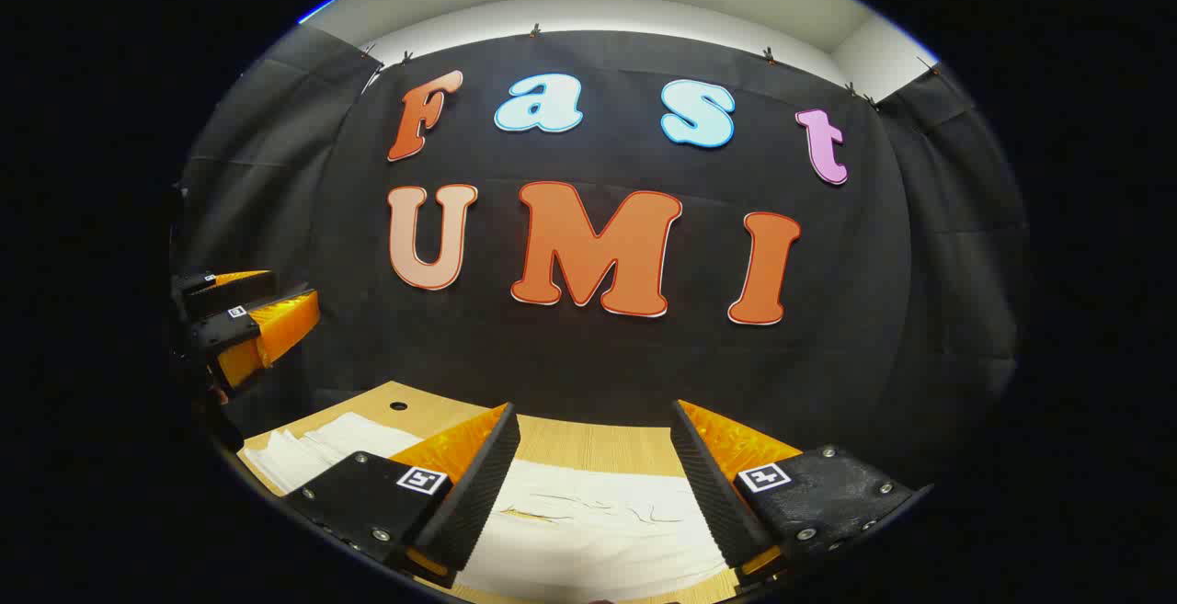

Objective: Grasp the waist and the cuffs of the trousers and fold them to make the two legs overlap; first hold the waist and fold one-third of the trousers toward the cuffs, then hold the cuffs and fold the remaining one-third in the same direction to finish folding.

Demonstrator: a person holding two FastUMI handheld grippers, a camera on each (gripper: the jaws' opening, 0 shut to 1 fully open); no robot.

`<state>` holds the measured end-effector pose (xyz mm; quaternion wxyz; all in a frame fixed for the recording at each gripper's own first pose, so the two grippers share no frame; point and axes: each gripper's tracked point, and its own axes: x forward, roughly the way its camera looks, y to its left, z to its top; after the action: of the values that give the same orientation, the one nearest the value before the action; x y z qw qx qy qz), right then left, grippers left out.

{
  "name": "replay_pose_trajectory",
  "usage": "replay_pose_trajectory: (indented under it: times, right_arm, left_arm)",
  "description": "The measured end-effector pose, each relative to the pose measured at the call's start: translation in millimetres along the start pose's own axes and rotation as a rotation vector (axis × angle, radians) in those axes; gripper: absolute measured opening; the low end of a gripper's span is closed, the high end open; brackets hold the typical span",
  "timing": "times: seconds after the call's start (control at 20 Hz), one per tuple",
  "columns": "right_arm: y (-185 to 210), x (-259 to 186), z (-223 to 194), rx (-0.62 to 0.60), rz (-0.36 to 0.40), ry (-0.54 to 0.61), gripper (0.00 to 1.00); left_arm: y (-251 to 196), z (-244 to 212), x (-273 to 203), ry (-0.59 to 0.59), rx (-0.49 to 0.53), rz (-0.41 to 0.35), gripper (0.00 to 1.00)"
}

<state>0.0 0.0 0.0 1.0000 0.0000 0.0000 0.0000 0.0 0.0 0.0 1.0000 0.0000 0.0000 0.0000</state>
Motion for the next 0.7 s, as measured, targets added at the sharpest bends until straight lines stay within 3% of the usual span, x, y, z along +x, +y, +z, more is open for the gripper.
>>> replay_pose_trajectory:
  times: [0.7]
  right_arm:
    - [-3.8, -3.4, -2.0, -0.008, 0.004, 0.004, 0.99]
  left_arm:
    - [0.9, -2.0, -2.9, 0.021, 0.011, 0.011, 1.0]
